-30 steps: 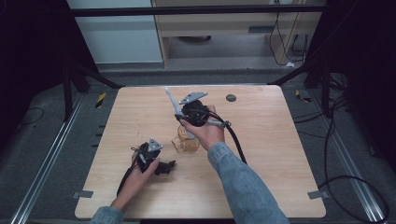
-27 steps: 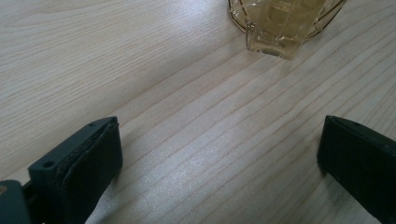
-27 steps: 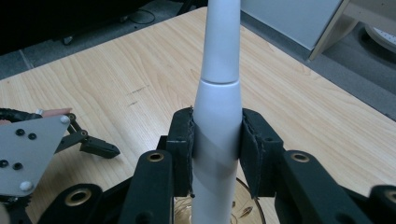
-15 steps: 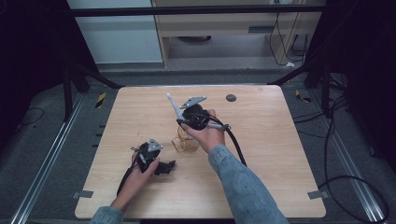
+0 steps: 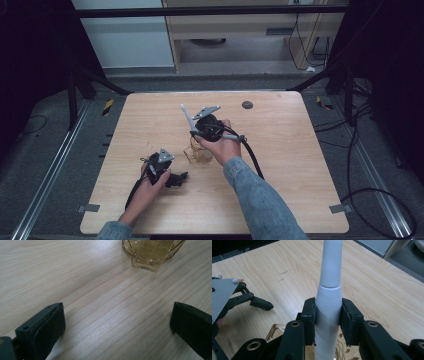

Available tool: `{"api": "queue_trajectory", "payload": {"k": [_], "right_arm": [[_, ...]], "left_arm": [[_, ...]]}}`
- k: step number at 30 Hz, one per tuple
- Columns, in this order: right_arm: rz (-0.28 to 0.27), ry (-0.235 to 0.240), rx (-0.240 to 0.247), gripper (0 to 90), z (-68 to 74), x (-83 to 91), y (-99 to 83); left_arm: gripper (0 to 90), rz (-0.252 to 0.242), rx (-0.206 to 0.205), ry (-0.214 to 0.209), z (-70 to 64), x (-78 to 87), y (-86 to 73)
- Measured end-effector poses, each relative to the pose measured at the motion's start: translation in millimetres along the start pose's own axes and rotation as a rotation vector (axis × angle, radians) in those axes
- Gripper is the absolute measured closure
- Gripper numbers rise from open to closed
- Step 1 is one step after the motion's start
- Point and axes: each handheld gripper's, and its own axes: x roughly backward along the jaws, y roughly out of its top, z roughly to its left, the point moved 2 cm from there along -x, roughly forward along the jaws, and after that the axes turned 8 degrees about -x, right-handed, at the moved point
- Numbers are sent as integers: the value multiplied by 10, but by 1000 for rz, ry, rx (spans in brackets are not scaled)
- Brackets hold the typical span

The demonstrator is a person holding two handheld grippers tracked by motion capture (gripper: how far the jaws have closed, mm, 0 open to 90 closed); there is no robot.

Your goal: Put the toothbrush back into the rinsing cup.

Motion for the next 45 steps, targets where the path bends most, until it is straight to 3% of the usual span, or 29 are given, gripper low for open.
{"api": "queue_trajectory", "payload": {"k": [45], "right_arm": [[23,17,-11,649,8,-99,-34]], "left_arm": [[0,1,-2,0,1,0,0]]}}
